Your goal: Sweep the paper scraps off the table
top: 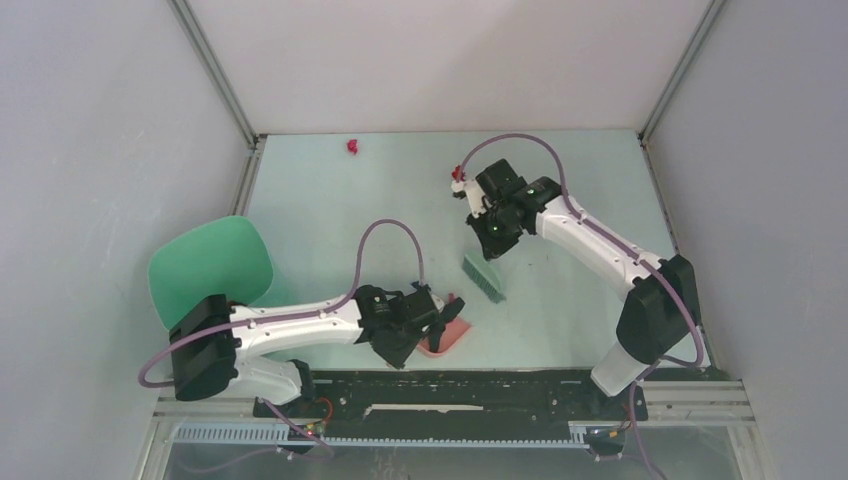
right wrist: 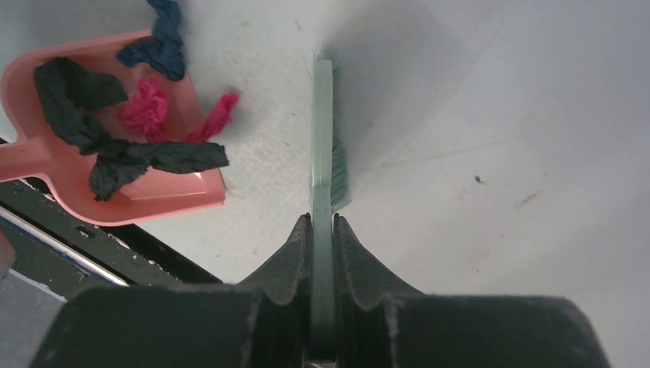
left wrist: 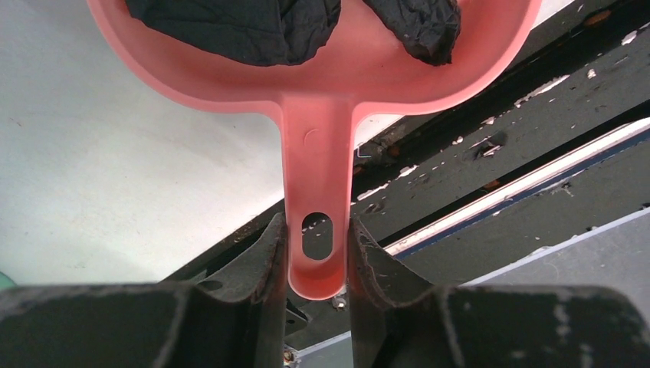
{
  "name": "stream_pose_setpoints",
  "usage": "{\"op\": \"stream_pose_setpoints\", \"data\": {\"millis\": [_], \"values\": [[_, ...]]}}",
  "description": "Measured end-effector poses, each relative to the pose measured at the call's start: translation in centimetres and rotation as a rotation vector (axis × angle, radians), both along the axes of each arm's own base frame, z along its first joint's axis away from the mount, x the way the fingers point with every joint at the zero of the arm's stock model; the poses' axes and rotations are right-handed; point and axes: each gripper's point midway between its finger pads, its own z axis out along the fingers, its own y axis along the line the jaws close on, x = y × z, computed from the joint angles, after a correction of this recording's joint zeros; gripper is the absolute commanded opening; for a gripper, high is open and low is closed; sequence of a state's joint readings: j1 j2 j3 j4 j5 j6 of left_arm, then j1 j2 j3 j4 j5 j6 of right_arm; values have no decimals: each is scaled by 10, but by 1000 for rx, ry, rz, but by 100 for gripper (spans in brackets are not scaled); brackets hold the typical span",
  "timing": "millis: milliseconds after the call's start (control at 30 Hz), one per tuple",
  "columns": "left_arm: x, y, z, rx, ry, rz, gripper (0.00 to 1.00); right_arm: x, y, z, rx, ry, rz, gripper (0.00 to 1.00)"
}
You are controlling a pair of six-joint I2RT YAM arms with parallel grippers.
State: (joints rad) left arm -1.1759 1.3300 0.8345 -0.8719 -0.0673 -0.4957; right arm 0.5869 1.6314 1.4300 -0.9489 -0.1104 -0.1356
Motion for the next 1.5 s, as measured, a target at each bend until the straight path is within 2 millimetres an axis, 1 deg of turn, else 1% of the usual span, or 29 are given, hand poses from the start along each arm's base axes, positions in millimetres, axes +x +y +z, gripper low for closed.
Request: {"op": "stream_pose_setpoints", "data": {"millis": [33, 67, 100, 133, 300, 467, 667, 767, 933, 1000, 1133, 1233, 1300, 1433, 1500], "values": [[-1, 0, 0, -2, 3, 7, 19, 0, 5, 0, 5, -9, 13, 0], [-2, -1, 0, -6, 9, 19, 12, -3, 12, 0, 10, -15, 31, 0], [-3, -2, 0, -11, 15, 32, 2, -4, 16, 0, 11, -17, 42, 0], [-4, -3, 1, -20, 19, 47, 0, -6, 20, 0, 13, -19, 55, 0], [-10, -6, 5, -85, 39, 129, 0, -7, 31, -1, 16, -24, 81, 0], [-19, -3, 3, -101, 76, 190, 0, 2, 46, -2, 25, -44, 107, 0], [-22, -2, 6, -109, 91, 225, 0, 9, 79, -3, 34, -65, 181, 0], [-22, 2, 6, -96, 86, 236, 0, 4, 90, -4, 39, -66, 225, 0], [-19, 7, 0, -66, 67, 242, 0, -16, 104, -4, 70, -33, 316, 0], [-16, 7, -4, -52, 55, 245, 0, -22, 106, -3, 84, -24, 342, 0], [-10, 5, -9, -40, 33, 238, 0, -39, 102, 1, 113, 9, 380, 0], [-7, 4, -11, -35, 15, 229, 0, -53, 100, 6, 145, 42, 405, 0], [-4, 4, -11, -34, -3, 216, 0, -58, 99, 10, 161, 56, 414, 0], [-1, 1, -11, -41, -36, 186, 0, -52, 94, 10, 161, 51, 391, 0], [-1, -2, -11, -47, -50, 168, 0, -43, 88, 10, 153, 42, 362, 0]]}}
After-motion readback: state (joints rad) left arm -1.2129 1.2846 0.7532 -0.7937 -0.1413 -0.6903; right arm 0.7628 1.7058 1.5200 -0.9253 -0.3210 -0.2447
